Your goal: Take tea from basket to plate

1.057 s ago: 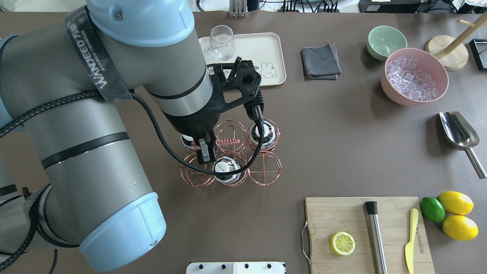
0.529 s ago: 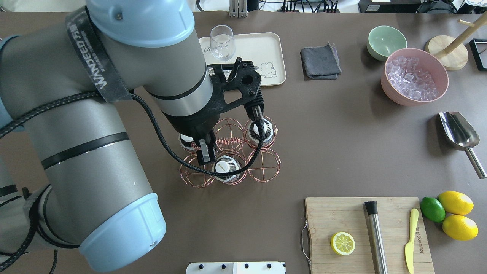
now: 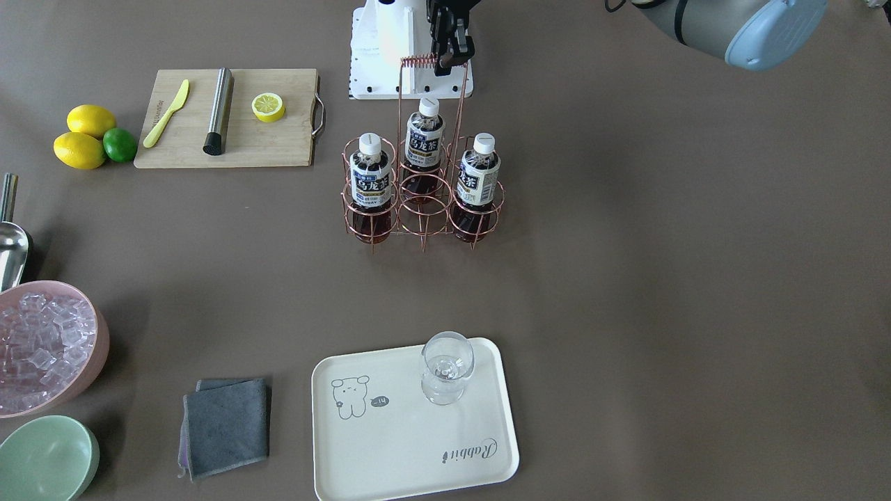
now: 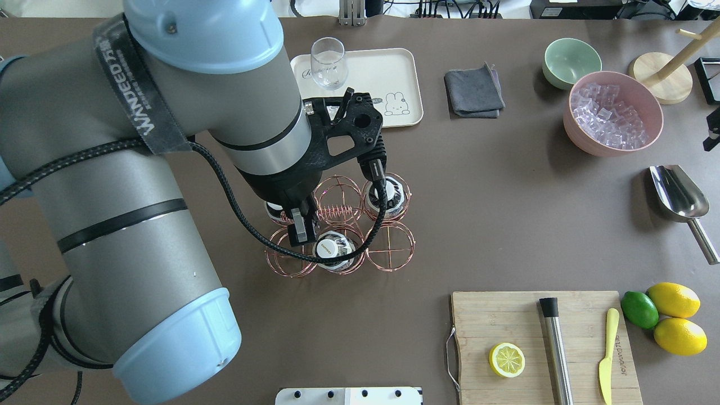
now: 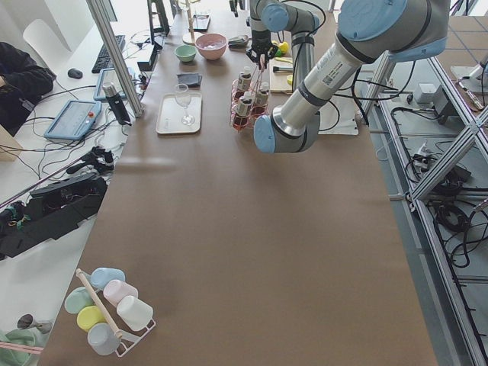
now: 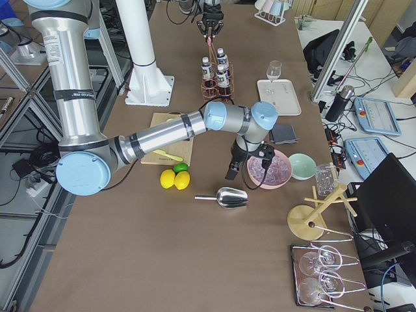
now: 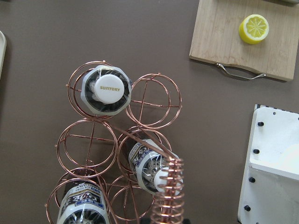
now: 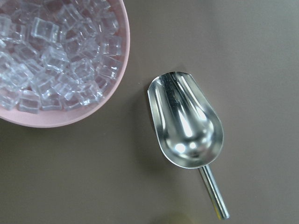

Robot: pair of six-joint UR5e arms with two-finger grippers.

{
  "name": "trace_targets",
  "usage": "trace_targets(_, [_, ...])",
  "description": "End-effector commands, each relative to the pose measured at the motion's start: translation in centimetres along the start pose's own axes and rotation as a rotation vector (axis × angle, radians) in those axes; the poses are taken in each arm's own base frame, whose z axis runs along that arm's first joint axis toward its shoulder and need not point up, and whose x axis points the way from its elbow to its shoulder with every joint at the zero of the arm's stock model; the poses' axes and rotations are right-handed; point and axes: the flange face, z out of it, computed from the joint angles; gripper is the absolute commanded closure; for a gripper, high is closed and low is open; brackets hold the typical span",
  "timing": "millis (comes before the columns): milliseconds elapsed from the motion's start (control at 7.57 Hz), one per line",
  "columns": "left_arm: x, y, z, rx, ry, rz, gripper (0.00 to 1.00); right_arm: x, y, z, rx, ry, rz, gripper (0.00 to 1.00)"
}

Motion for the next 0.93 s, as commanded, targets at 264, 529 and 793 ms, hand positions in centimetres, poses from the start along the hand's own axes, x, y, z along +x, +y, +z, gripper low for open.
trace_targets(264, [0.0, 0.3, 0.2, -0.002, 0.003, -0.002, 1.00, -11.3, 2.7, -1.0, 0.026, -0.077, 0.142, 0.00])
trace_targets(529, [-0.1, 0.4, 0.0, 0.002, 0.002, -0.002, 1.00, -18.4, 6.1, -2.9, 0.093, -0.081, 0.246, 0.00])
trace_targets(793, [-0.1, 0.3, -0.1, 0.004, 0.002, -0.002, 1.00, -21.8, 7.1, -2.2, 0.091, -0.091, 0.237, 0.00])
